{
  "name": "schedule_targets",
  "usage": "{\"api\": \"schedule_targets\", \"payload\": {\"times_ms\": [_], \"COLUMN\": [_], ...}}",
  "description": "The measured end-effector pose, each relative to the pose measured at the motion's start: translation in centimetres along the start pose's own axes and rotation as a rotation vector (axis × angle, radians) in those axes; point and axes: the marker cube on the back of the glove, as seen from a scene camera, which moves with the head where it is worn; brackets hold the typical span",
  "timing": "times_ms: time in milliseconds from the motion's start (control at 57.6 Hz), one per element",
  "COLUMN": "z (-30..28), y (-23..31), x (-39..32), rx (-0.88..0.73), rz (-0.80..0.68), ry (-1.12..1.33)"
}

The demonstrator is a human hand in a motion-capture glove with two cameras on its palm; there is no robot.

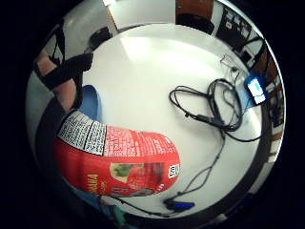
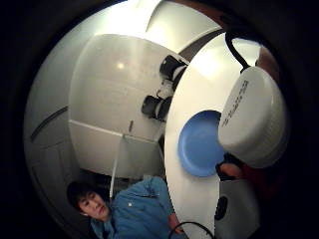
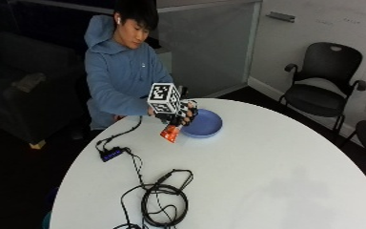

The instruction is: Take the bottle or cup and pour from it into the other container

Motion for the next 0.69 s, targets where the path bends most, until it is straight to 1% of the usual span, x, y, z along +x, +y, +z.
{"api": "schedule_targets", "payload": {"times_ms": [312,364,434,521,625,694], "z": [0.9,1.1,1.0,2.8,3.9,4.9], "y": [-3.3,-3.7,-4.2,-4.2,-4.3,-4.4], "x": [-6.5,-7.0,-6.9,-8.9,-9.5,-10.1], "rx": [-0.311,-0.366,-0.445,-0.489,-0.563,-0.591], "rz": [-0.036,-0.05,-0.102,-0.005,-0.042,-0.012], "ry": [0.476,0.593,0.812,0.805,0.929,1.004]}}
